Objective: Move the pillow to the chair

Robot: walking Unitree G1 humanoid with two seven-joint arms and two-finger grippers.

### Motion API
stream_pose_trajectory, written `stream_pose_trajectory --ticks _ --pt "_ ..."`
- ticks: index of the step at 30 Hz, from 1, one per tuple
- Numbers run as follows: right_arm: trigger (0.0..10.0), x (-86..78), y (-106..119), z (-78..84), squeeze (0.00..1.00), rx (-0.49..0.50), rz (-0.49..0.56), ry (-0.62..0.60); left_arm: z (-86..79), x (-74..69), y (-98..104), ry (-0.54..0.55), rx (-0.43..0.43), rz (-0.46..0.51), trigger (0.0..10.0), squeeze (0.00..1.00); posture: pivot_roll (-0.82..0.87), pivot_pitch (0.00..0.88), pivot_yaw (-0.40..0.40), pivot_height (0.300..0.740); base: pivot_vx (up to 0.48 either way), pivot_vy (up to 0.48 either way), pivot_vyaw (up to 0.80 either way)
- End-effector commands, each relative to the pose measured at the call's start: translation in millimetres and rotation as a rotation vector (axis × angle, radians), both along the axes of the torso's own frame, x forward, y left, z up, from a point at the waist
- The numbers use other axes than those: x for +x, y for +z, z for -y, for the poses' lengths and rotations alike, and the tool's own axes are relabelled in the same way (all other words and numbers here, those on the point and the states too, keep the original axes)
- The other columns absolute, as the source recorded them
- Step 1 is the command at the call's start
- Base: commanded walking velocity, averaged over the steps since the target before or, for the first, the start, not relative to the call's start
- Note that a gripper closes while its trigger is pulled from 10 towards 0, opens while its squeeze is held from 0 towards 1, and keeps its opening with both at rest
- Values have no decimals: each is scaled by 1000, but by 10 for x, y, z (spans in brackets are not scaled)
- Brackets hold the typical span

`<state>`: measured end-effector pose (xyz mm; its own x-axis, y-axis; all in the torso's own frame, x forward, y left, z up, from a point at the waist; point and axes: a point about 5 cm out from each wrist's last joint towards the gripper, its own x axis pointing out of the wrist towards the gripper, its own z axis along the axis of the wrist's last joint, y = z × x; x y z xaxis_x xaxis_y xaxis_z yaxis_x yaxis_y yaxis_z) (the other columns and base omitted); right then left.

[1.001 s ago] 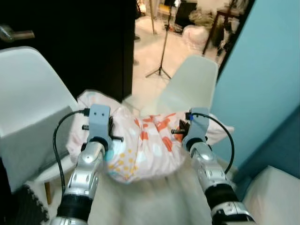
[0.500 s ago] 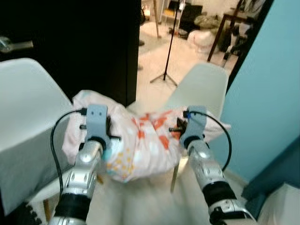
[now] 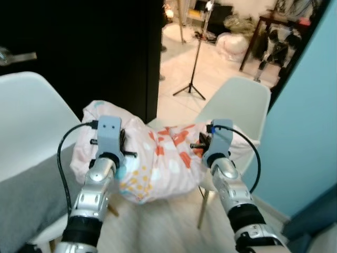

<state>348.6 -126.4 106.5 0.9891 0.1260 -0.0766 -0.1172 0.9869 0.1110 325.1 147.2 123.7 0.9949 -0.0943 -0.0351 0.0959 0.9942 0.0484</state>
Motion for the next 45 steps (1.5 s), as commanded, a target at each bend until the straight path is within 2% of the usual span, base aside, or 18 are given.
stream_pose_trajectory --ticks 1,15,35,45 --pt "10000 17 79 -63 0 6 43 35 87 21 106 -39 -11 53 10000 0 64 0 -77 740 379 0 -488" --pt "10000 12 65 -54 0 7 37 36 75 22 106 -39 -11 51 10000 0 65 0 -75 740 380 0 -513" --pt "10000 -17 46 -61 0 14 34 40 86 27 102 -43 -9 48 10000 0 62 0 -74 740 379 0 -745" --pt "10000 -18 47 -110 0 -3 31 88 30 19 102 -12 -10 53 10000 0 63 0 -83 740 113 0 0"
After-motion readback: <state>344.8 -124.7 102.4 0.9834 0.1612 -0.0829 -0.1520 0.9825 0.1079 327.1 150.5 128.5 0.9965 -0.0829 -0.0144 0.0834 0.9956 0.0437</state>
